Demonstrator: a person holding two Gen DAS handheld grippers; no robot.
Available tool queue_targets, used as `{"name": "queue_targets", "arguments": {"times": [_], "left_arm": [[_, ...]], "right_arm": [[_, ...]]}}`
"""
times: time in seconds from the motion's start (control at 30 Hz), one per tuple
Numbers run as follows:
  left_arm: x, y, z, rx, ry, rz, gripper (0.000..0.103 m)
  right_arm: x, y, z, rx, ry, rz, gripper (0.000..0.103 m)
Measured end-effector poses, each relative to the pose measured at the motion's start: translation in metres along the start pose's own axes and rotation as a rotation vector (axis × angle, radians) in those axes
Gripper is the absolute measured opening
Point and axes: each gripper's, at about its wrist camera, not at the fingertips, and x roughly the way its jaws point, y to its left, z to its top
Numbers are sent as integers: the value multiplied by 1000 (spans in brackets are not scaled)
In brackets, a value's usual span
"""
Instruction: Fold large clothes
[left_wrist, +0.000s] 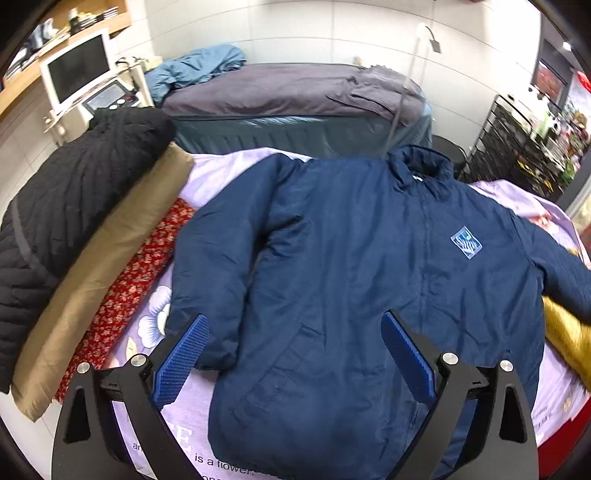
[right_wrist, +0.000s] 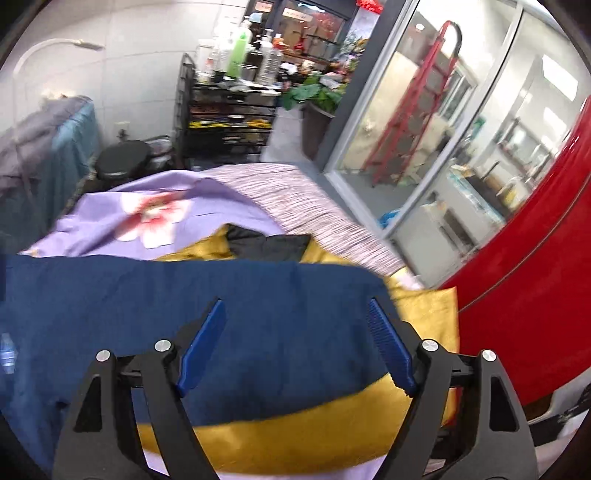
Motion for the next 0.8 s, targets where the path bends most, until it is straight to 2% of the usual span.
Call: {"name": "queue_targets", "arguments": {"times": [0.13,0.3,0.43,0.5,0.67,0.8], "left_arm": [[9,-6,-9,35,33,-35,95],[21,-8,-28,91,82,-69,95],[29,2,-50,103,120,-70,96],[35,10,-61,105,150,-71,96],[46,32,-84,93,191,-88,96],[56,48,-100,63,239,-92,96]], "right_arm": [[-24,23,-25,-15,12,124,86],[-36,67,-75,-92,115,308,86],[-41,96,-120,-158,189,362,86],[-42,104,-142,-152,238,389,86],[-42,113,-171,-169,295,446,86],[-37,117,-193,-121,377,537,86]]}}
